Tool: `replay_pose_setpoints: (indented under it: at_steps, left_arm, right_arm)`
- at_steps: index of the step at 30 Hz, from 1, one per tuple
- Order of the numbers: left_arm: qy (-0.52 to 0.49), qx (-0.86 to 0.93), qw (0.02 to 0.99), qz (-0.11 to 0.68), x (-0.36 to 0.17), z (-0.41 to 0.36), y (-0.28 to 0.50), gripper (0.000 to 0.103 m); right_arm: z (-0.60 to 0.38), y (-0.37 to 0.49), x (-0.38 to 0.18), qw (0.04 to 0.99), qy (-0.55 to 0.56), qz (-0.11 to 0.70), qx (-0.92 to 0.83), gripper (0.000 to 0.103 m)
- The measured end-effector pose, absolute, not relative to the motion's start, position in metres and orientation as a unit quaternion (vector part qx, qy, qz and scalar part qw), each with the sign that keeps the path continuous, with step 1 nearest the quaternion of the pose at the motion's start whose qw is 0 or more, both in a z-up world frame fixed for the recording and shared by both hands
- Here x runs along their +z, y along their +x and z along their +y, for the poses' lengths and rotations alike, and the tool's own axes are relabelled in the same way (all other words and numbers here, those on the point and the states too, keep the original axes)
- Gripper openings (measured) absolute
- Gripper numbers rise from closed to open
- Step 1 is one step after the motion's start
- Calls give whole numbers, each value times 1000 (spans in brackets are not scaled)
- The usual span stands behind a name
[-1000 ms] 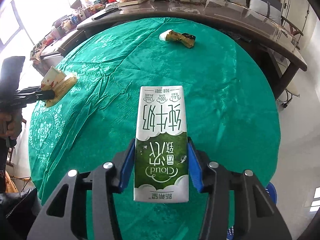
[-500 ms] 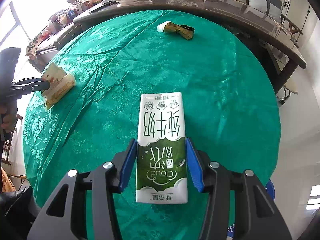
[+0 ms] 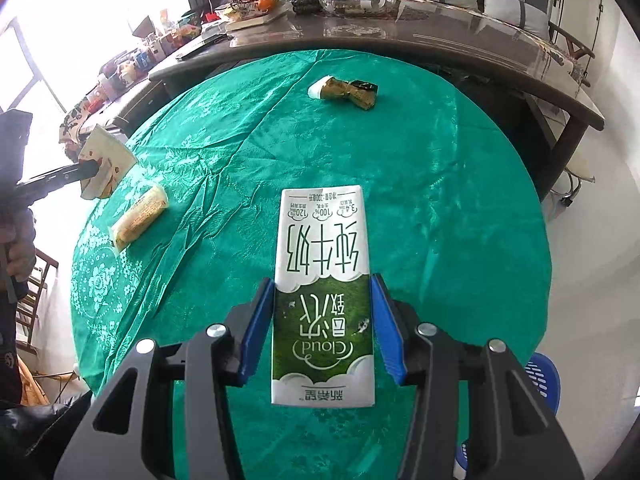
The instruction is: Collect trash
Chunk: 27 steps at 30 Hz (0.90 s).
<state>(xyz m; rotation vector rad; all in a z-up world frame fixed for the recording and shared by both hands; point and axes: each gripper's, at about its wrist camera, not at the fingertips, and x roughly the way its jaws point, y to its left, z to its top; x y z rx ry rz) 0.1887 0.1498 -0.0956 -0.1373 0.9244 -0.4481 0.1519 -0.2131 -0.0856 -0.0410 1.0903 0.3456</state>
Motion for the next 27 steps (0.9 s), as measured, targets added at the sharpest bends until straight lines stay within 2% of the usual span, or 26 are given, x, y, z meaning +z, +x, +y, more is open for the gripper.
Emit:
replay_pose_setpoints:
  at_steps: [6,14,21,27]
  left_arm:
    - [-47,-269,852,447,-90,72,187,27]
    - [-16,-379,807,452,-91,-96,173,27]
    - [39,-449,766,458,-109,-256,137,28]
    - [77,-454,749,477,-158,-353,120,28]
  right_arm:
    - [-259,143,-72,850,29,506,142,47]
    - [-393,104,-64,862,73,500,33,47]
    - [-511,68,-104,849,117,513,-57,47]
    - [-566,47,-146,833,151,524,-92,47]
